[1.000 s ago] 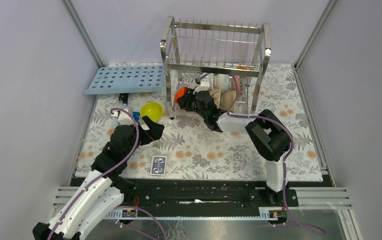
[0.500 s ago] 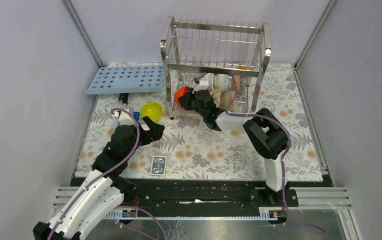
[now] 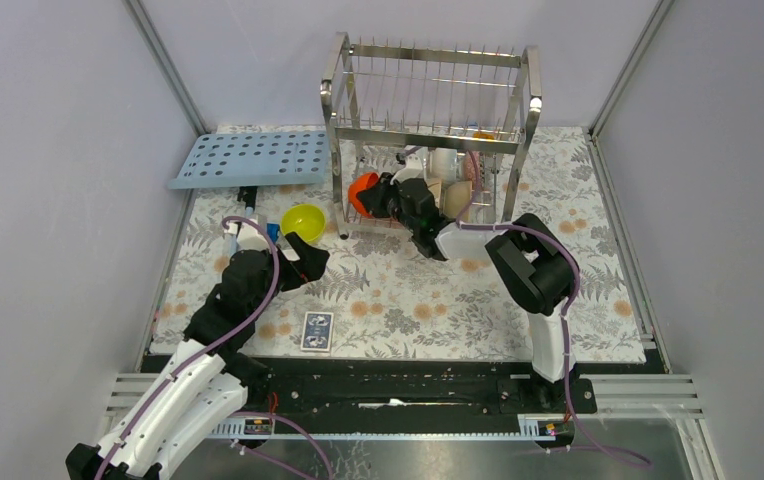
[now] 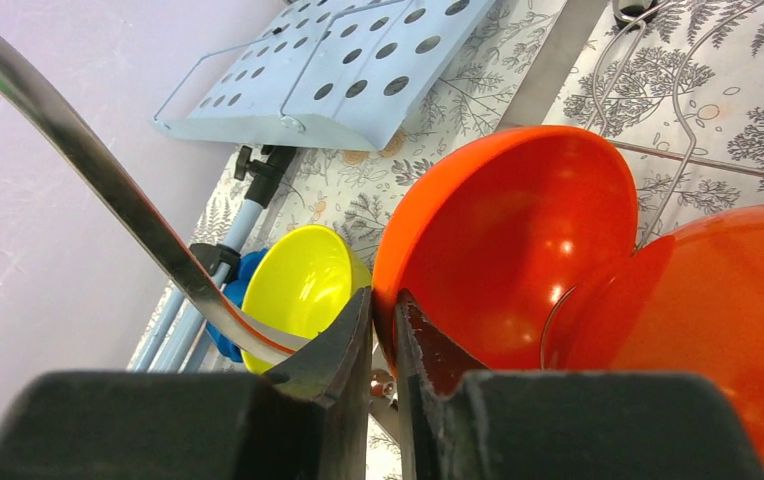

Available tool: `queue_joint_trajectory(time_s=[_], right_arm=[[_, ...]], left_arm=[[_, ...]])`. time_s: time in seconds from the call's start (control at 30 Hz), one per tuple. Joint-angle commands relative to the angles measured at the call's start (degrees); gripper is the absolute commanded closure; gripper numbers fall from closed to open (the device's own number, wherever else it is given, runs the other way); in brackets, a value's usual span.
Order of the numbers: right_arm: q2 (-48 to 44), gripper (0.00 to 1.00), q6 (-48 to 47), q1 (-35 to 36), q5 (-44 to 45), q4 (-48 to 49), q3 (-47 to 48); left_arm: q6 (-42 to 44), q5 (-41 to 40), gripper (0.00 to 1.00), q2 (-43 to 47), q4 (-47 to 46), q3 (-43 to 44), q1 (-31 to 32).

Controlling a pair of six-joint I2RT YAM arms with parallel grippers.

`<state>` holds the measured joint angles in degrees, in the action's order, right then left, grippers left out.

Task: Unload the bowls from the dish rack
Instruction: Pick up the bowl from the dish rack.

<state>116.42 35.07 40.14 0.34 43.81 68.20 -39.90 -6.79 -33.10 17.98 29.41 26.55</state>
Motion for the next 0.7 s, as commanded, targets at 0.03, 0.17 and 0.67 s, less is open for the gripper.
queue_joint_trajectory(time_s=[0.03,0.17,0.67], right_arm=[[-0.52,1.0,3.88,0.01,-2.86,8.4,-1.25],[-1.72,1.0,5.76,-0.43,-3.18,9.91,-1.91],[-5.39,1.0,9.12,-1.54,-2.66,15.8,-5.83]], left_arm=[[0.93,0.04,0.01,0.59,-2.86,-0.32,0.06],[0.84,0.04,0.01,0.56,-2.79,-0.32,0.06],[0.88,-0.11,0.01,0.75,-2.6,-0.23,0.08]])
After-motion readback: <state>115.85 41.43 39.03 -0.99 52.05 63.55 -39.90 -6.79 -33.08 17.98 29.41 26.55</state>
